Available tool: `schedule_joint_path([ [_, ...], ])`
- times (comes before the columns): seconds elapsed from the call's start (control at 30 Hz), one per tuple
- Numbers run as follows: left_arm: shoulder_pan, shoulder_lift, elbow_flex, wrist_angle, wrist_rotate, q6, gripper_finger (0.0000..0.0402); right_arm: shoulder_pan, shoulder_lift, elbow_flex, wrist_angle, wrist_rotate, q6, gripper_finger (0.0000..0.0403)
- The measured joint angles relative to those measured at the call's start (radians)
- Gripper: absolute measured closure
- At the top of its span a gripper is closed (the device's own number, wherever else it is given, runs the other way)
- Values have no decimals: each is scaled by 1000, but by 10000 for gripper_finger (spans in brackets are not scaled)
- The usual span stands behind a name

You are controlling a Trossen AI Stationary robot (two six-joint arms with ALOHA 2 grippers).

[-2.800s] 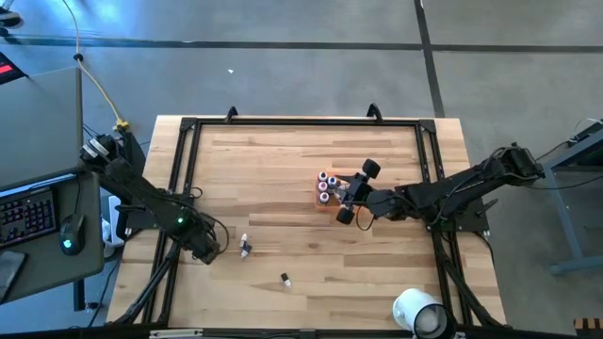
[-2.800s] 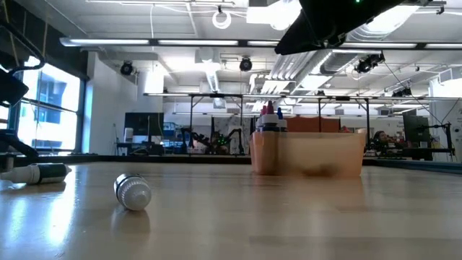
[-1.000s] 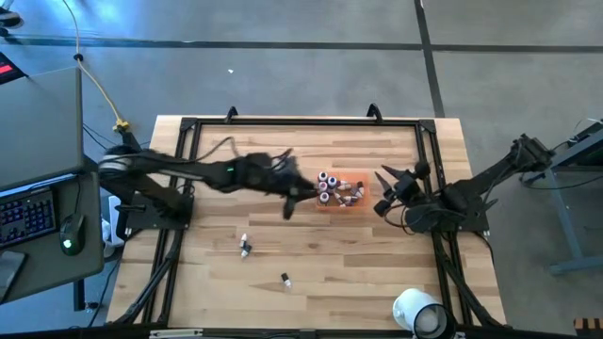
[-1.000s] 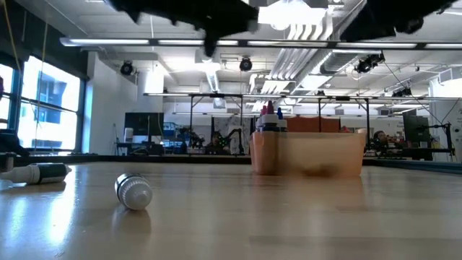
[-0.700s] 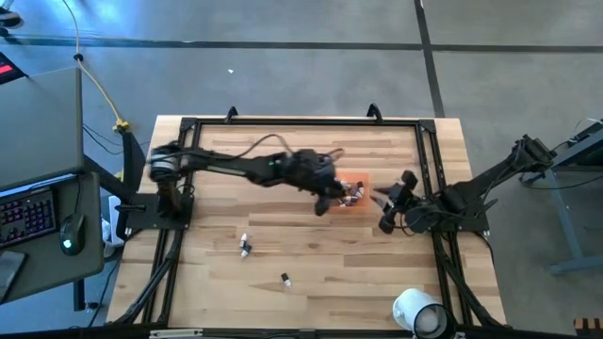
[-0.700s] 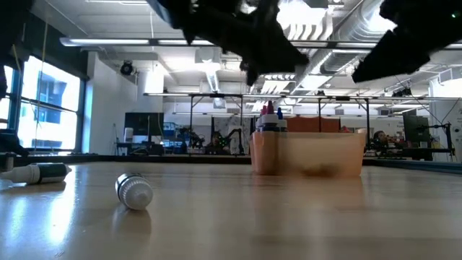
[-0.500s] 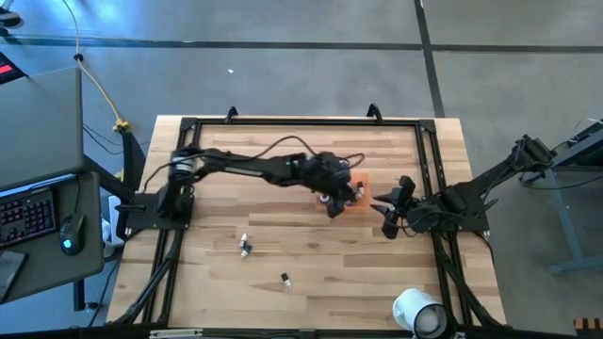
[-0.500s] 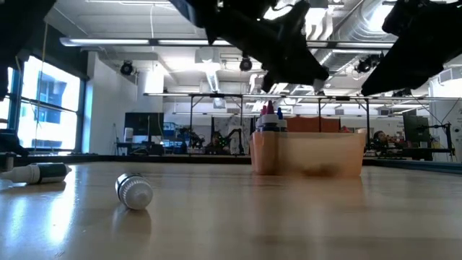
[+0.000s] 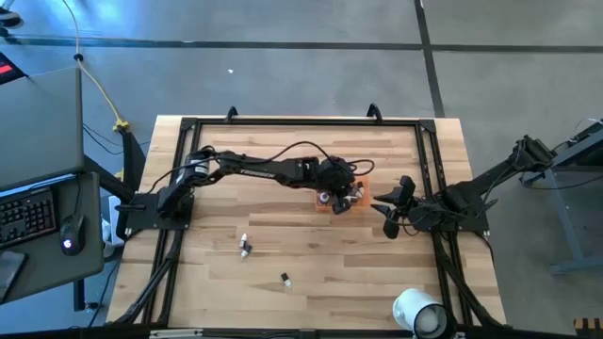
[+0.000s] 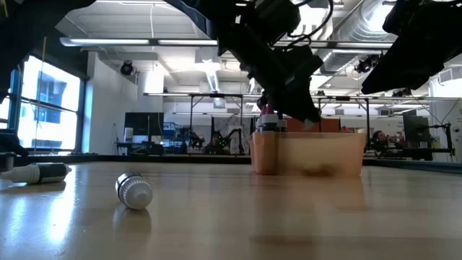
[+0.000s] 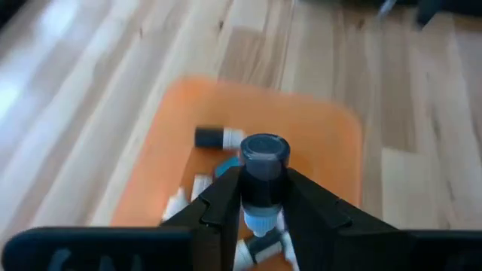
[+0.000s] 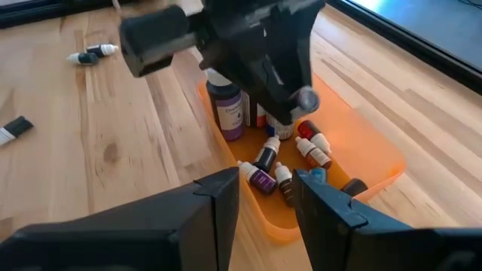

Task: Pick & Place food coloring
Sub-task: Put the small black food coloring bottle into the orange bin

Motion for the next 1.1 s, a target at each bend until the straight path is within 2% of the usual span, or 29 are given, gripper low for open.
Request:
schedule_joint_path([
  [0.2,0,-3,1,36,0,31,257,0,0,0,0,0,50,286],
  [0.33,0,-9,1,13,2,32,238,0,0,0,5,11,37,286],
  [0.53,0,-170,86,-318,24,52,235,0,0,0,84,46,-72,286],
  [0.63,-8,-277,110,-446,25,95,235,0,1,0,185,46,-202,286],
  [0.8,-10,-486,94,-623,17,115,235,-1,7,1,448,74,-463,286],
  [0.9,-9,-607,21,-707,14,109,235,-22,51,2,590,7,-560,286],
  [0.97,-21,-676,-68,-689,4,98,235,-51,115,2,678,-58,-596,286],
  [1.03,-29,-756,-193,-670,-20,72,235,-90,201,3,794,-118,-629,286],
  [1.1,-51,-842,-350,-584,-58,22,235,-131,302,30,873,-208,-637,286],
])
